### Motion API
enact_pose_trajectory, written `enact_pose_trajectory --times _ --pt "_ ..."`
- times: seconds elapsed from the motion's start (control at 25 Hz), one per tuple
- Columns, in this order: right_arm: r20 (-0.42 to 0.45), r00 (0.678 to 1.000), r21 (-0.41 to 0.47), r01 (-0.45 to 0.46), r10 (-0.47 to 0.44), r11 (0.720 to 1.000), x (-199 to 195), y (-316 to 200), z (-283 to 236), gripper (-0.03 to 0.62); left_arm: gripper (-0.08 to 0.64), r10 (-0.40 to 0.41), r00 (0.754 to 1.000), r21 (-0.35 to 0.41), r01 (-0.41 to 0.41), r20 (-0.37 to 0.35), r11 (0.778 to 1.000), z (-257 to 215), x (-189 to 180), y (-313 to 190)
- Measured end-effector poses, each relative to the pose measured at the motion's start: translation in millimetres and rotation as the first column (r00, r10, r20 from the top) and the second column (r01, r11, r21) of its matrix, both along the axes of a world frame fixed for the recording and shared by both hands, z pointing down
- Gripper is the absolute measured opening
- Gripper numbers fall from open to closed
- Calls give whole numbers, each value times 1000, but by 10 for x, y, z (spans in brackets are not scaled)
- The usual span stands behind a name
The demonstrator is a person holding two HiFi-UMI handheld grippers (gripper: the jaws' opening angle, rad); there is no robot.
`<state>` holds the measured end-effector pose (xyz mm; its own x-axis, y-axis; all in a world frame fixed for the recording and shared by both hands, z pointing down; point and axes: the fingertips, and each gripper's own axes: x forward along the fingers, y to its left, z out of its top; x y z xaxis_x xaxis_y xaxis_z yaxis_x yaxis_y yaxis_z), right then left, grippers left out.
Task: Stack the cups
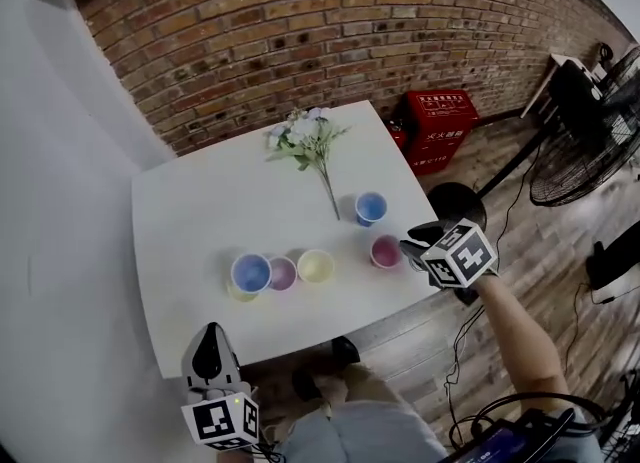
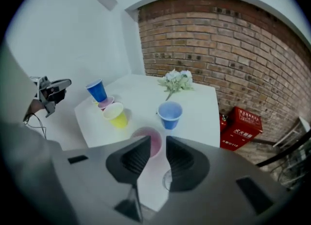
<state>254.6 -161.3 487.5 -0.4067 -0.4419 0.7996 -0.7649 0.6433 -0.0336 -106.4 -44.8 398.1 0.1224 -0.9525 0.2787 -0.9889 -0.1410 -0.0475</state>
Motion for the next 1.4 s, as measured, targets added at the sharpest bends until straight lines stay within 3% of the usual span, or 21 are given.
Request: enact_pose_trajectory --times 0.2,0.4,0.72,1.08,1.4 --pt "10 998 -73 -60 61 996 15 -16 258 106 9 -1 1000 -32 1 5 999 131 9 20" --pt "-32 995 -111 -93 90 989 27 -78 411 103 9 -1 1000 -48 1 6 999 174 27 13" --pt "-54 990 -146 -135 128 980 36 -106 477 31 9 -15 1000 -51 15 5 999 206 -42 6" --pt "30 993 -113 -111 116 987 -255 -143 -91 26 9 -9 1000 -14 9 -12 1000 117 -86 81" --pt "133 990 -90 -26 37 996 -895 -193 -628 26 9 -54 998 24 55 -39 998 -20 -333 251"
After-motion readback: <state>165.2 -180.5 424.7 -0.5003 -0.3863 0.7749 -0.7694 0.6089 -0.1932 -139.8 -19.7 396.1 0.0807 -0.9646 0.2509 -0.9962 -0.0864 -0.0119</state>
